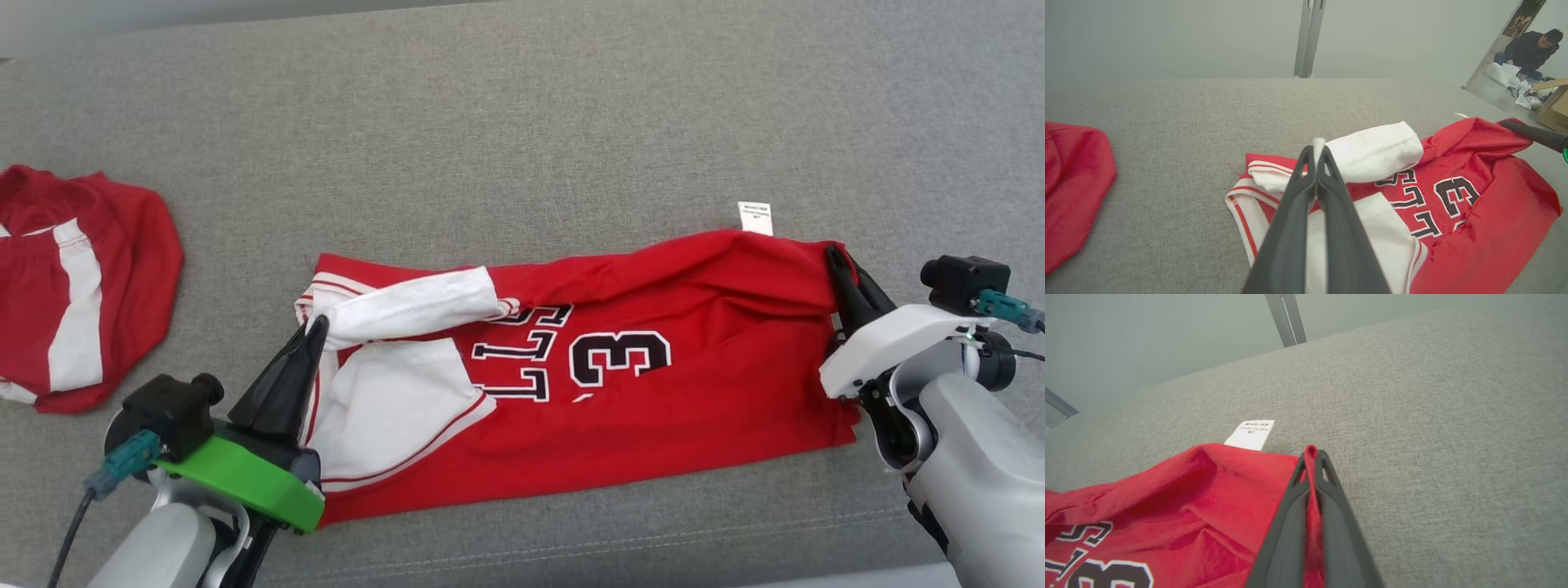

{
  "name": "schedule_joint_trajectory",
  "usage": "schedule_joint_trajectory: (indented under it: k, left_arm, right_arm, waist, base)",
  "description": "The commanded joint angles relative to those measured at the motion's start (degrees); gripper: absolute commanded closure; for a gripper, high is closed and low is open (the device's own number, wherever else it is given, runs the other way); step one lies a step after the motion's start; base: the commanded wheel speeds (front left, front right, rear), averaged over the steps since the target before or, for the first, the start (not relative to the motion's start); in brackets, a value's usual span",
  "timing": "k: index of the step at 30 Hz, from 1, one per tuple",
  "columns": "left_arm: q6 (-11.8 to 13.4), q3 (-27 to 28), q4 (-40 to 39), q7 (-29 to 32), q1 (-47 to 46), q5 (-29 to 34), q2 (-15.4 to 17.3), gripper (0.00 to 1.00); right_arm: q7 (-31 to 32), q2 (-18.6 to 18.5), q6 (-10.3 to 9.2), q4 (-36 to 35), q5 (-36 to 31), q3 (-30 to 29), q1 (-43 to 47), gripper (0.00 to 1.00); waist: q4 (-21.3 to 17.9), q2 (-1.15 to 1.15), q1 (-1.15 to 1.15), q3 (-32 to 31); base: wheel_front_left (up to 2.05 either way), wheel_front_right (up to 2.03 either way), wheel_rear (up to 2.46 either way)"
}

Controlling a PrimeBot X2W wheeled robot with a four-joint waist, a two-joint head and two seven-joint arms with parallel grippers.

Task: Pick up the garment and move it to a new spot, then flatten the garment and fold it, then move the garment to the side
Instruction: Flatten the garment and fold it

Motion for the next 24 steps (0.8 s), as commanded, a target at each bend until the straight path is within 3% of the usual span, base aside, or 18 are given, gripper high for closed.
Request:
schedule_joint_trajectory:
  k: [1, 11, 24]
  left_arm:
    - [-0.3, 1.5, -0.3, -0.2, 1.9, 0.7, -1.0, 1.0]
    - [-1.9, 5.6, 2.2, -0.2, 10.0, 3.5, -7.8, 1.0]
    - [-2.2, 7.3, 8.1, -0.2, 12.6, 8.1, -12.2, 1.0]
  right_arm:
    - [-0.2, -0.6, -0.02, -0.4, 0.2, -0.7, 1.2, 1.0]
    - [-0.2, -2.0, -0.02, -1.6, 0.8, -2.0, 5.8, 1.0]
    - [-0.2, -2.1, -0.02, -2.3, 0.6, -2.3, 7.4, 1.0]
  waist:
    - [1.4, 0.0, 0.0, -0.9]
    - [3.2, 0.0, 0.0, -2.4]
    - [3.9, 0.0, 0.0, -2.8]
  base:
    - [0.0, 0.0, 0.0]
    - [0.0, 0.0, 0.0]
    - [0.0, 0.0, 0.0]
